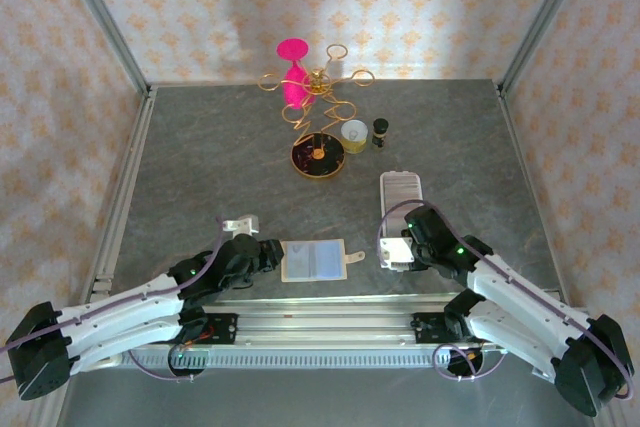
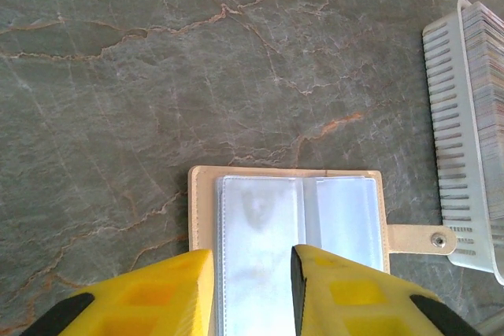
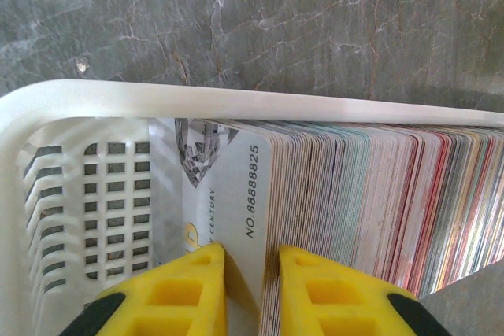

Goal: Put the credit cards into the card holder

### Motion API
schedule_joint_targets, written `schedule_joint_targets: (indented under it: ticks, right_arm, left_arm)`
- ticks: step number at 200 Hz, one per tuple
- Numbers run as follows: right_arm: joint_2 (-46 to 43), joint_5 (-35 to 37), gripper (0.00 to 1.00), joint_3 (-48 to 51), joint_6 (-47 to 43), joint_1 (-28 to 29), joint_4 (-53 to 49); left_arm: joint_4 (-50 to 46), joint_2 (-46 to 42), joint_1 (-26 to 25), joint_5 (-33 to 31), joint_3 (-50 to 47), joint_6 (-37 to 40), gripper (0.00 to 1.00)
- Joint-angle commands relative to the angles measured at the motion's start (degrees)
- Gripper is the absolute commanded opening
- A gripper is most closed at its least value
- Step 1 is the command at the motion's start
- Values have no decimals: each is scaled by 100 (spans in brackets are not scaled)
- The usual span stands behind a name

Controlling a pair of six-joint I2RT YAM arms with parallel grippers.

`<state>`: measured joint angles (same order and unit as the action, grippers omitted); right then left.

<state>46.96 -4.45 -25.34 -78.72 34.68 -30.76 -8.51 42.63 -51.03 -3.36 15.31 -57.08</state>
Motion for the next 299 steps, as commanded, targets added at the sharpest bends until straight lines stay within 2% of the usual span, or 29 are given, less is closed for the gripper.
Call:
schedule_joint_targets:
  ticks: [1, 125, 181, 195, 225, 299]
  right_arm:
    - [-63, 252, 19, -32, -38, -40, -26]
    - [-258, 309, 18, -117, -21, -44, -184]
    - [-284, 360, 14, -173, -3, -49, -193]
    - [-284, 360, 9, -181, -8, -49, -202]
    - [-277, 383, 9, -242, -21, -49, -188]
    - [-267, 197, 9, -611, 143, -49, -726]
  left_arm:
    - [155, 46, -30, 63, 7, 2, 32]
    - [270, 142, -32, 168, 7, -12, 31]
    - [304, 191, -30, 199, 7, -15, 29]
    - [315, 219, -31, 212, 11, -14, 29]
    - [348, 280, -33, 234, 38, -4, 28]
    - [390, 386, -35, 249, 71, 24, 28]
